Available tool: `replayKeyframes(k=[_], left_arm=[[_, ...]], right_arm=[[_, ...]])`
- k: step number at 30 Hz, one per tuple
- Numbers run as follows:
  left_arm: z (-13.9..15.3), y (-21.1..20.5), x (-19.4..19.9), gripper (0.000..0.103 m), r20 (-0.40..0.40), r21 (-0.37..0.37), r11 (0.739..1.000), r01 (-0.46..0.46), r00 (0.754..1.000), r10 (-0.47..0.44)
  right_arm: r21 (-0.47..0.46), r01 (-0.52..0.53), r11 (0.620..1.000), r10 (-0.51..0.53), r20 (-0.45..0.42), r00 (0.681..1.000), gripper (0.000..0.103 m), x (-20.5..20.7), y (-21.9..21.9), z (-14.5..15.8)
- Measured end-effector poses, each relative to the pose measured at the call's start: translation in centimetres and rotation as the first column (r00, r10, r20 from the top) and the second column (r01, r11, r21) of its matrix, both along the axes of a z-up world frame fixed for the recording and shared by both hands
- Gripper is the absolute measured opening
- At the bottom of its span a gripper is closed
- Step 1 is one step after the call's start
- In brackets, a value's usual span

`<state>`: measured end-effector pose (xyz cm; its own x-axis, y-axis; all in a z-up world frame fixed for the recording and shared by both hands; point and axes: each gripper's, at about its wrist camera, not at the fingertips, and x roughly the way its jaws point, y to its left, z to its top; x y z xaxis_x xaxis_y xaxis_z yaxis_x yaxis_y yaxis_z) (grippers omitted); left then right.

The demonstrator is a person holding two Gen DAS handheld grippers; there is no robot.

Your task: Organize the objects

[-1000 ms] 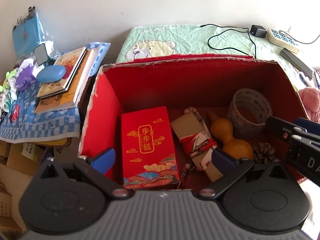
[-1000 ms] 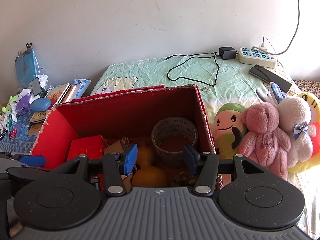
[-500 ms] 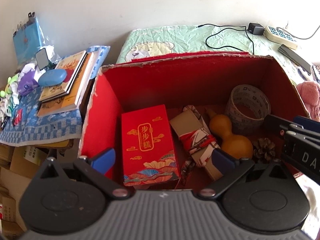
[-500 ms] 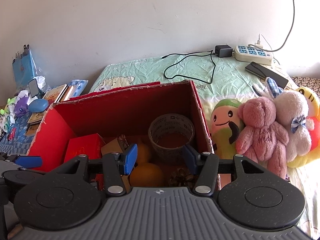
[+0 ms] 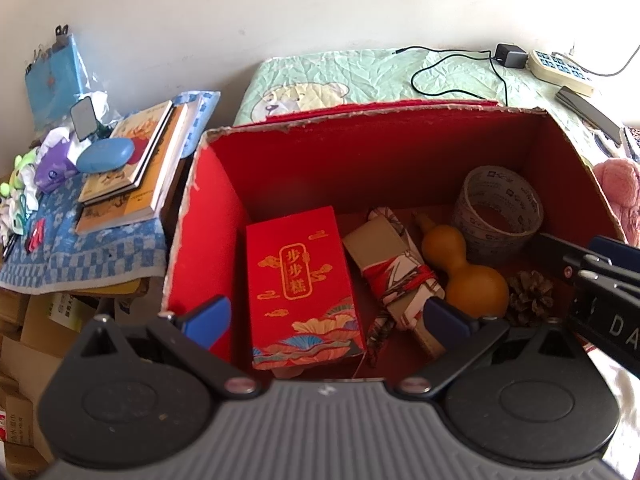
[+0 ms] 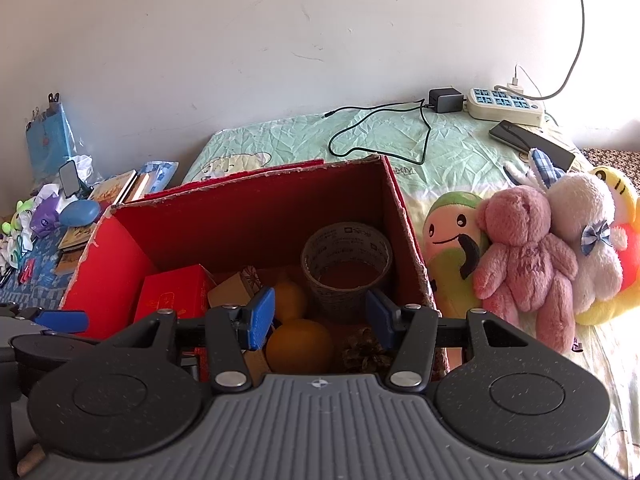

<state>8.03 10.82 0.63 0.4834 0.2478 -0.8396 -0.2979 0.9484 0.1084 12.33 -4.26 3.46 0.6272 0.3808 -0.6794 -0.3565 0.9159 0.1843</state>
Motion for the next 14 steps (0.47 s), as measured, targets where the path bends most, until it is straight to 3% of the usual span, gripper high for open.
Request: replayKeyframes(k=[14], left_arm=[[0.50, -0.11, -0.02, 0.103, 0.028, 0.004, 1.000, 0.004, 1.000, -0.004]], right_arm=[[0.001, 0.019, 1.000, -0.019, 0.017, 1.000, 0.055, -0.18, -0.17, 0.51]])
